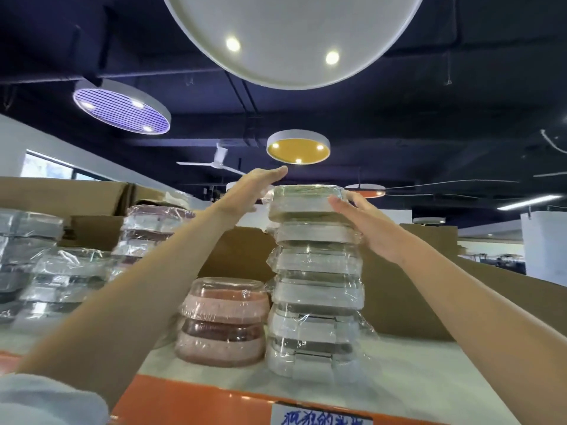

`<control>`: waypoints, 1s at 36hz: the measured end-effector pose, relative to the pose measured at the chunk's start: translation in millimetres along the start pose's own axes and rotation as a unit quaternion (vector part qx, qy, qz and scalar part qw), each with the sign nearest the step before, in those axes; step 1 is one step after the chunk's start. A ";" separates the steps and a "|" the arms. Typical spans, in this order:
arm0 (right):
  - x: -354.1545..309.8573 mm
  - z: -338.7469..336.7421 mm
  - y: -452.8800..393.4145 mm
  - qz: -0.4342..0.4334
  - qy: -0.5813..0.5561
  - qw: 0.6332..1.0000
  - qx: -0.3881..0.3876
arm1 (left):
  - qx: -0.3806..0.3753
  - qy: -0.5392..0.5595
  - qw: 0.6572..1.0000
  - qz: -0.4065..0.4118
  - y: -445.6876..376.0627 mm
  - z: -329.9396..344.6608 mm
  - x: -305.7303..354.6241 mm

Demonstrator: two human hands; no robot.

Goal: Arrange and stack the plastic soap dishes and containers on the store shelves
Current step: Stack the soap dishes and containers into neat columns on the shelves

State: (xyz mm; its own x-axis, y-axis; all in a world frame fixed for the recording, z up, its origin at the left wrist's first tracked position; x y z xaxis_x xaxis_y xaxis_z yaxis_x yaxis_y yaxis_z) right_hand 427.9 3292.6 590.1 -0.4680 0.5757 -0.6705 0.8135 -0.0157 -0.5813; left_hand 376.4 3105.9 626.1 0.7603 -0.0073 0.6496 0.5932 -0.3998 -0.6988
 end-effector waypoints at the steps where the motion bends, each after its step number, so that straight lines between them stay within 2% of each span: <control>1: 2.0 0.6 -1.9 0.005 -0.006 1.000 -0.003 | -0.010 0.012 1.000 -0.023 5.2 1.5 -9.0; 7: 8.0 -0.2 -5.4 0.009 -0.026 1.000 0.013 | -0.057 0.004 0.992 -0.113 18.2 20.6 -43.3; 9: 7.0 -2.7 -4.6 0.006 -0.040 0.999 0.027 | -0.071 0.039 0.992 -0.098 16.4 31.7 -40.1; 13: 9.6 -13.6 -3.3 -0.002 -0.086 0.995 0.046 | -0.059 0.016 0.996 -0.064 13.1 45.1 -31.0; 18: 15.9 -12.0 1.3 -0.001 -0.058 0.998 0.021 | -0.066 0.063 0.994 -0.053 14.4 51.4 -34.5; 25: 5.6 -8.2 4.8 -0.008 -0.027 1.000 0.001 | -0.047 -0.034 0.998 -0.009 13.3 51.7 -29.9; 30: 3.7 -10.0 2.2 -0.024 -0.016 0.999 0.021 | -0.026 -0.050 0.998 -0.008 9.9 48.9 -32.9; 36: 12.9 -10.8 -1.8 -0.005 -0.002 1.000 0.013 | 0.005 -0.060 0.998 -0.009 10.4 46.9 -43.9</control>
State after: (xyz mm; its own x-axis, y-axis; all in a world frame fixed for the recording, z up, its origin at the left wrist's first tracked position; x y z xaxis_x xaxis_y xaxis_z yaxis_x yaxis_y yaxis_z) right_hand 424.2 3308.8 587.5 -0.4767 0.5731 -0.6666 0.8002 -0.0311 -0.5990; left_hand 361.7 3145.1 576.2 0.7754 0.1089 0.6220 0.6088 -0.3904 -0.6906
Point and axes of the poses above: each hand's wrist, its own y-axis away from the middle knuckle, its own z-axis out of the palm, x = y × z, the point moved 9 cm from there along -y, towards the middle knuckle, and after that the axes turned 5 degrees about y, right-handed, at the moved point
